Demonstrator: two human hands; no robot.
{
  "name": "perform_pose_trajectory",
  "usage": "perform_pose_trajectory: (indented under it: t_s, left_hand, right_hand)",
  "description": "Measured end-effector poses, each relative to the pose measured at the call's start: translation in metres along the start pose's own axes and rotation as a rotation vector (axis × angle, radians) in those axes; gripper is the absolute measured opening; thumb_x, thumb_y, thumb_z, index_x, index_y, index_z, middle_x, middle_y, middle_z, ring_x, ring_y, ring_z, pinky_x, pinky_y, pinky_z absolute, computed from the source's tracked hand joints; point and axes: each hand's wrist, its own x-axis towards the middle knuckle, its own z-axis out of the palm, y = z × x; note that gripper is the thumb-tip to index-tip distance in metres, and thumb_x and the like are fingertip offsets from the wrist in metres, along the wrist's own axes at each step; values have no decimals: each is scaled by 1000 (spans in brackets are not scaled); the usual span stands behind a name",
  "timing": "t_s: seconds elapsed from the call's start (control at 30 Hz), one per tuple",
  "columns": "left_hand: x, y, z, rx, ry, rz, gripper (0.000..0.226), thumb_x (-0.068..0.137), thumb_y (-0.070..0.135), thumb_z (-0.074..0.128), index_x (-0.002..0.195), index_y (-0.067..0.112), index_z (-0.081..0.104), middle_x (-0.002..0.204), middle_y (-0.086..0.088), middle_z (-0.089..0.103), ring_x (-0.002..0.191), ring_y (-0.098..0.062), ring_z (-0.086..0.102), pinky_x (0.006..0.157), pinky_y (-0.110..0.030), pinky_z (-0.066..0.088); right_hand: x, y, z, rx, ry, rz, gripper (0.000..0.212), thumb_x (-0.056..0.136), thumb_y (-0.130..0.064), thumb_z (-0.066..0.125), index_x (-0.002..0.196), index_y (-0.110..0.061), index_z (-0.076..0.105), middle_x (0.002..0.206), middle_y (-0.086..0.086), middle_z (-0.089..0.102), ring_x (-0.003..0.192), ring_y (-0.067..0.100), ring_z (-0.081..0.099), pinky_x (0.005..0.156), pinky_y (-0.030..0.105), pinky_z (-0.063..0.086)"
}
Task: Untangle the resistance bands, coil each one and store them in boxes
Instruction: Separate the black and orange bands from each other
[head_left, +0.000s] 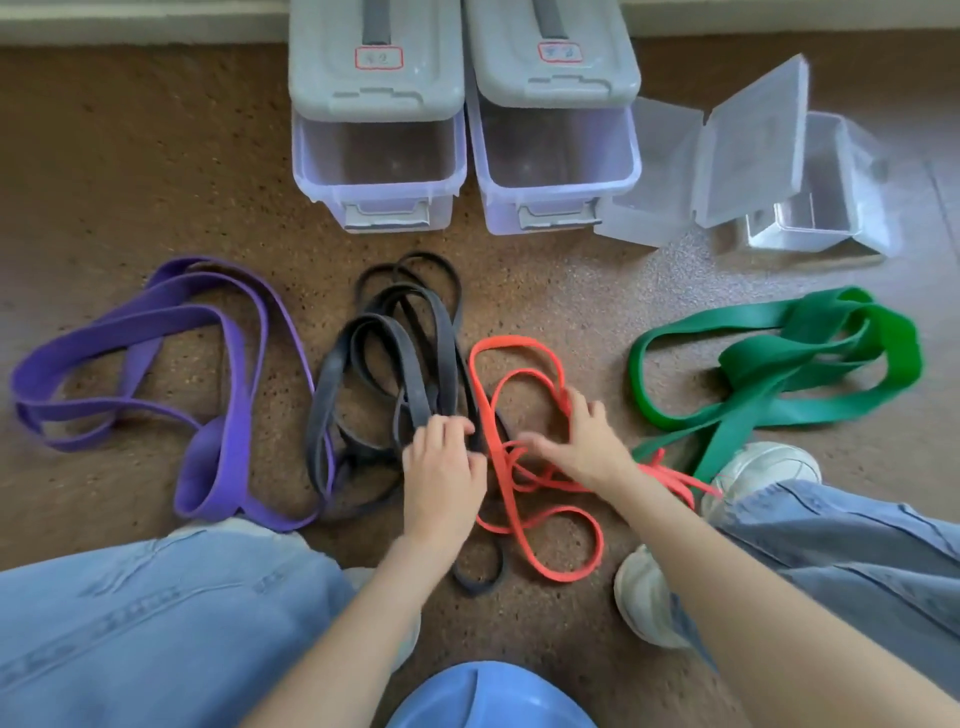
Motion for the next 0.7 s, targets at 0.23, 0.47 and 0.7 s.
perform_pose_trajectory:
  t_s: [0.23, 0.47, 0.7]
  left_hand:
    - [-2, -11, -10, -23, -196, 69, 45, 88, 3, 46, 133, 7, 44, 138, -6, 44, 125, -22, 44, 100, -27, 33]
    - [5, -4, -18, 2, -299, 6, 51, 95, 12, 42, 144, 11, 29, 146, -4, 34, 127, -23, 43, 100, -32, 37]
    - [23, 21, -16, 43, -224, 94, 50, 96, 16, 41, 144, 14, 30, 147, -3, 36, 135, -19, 34, 107, -31, 30]
  right_hand:
    - [-31, -14, 49, -433, 118, 10, 103, 72, -39, 72, 146, -12, 6, 140, 18, 29, 114, 37, 50, 92, 41, 42]
    - [-7, -16, -79, 291, -26, -34, 21, 80, -19, 64, 100, -13, 61, 90, 6, 65, 80, 21, 62, 74, 29, 49]
    - [17, -42, -114, 114, 239, -134, 62, 86, -21, 55, 141, -16, 28, 122, 14, 56, 100, 31, 59, 88, 41, 48]
